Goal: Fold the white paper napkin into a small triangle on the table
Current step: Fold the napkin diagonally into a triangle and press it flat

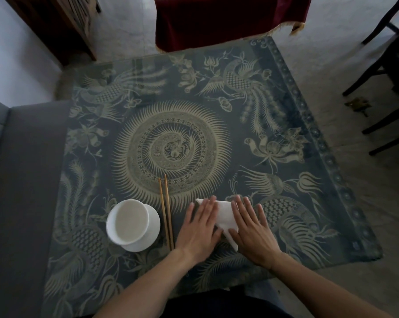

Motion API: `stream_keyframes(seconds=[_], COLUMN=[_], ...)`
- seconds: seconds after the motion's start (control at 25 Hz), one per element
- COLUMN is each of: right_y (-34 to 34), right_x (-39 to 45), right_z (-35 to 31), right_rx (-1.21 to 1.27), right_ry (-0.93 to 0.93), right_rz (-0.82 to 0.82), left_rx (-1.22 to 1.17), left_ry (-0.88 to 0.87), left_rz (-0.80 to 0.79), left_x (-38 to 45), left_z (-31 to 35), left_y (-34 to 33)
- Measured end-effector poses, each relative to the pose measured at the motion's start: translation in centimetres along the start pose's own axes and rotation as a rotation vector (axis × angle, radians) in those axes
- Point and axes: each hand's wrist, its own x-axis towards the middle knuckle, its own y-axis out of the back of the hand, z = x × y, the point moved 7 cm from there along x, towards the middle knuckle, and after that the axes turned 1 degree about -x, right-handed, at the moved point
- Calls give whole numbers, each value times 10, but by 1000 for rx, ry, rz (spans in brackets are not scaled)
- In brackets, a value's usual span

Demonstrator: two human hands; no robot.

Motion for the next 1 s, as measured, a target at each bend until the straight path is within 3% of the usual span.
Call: stream_keyframes(seconds=[0.08, 0.44, 0.72, 1.0], right_y=[3, -11, -17, -8], right_x=[3, 2, -33, 4], right_z=[8, 22, 24, 1], right_rx=[-6, -110, -13, -50], right_ry=[-36, 46, -20, 118], right_rz=[7, -146, -112, -108], left_rx=[-13, 56, 64, 25], left_ry=[-101, -144, -181, -185], left_rz=[-12, -141, -118, -127], left_x=[7, 18, 16, 10], left_z=[18, 9, 13, 26], left_y=[-3, -19, -11, -18])
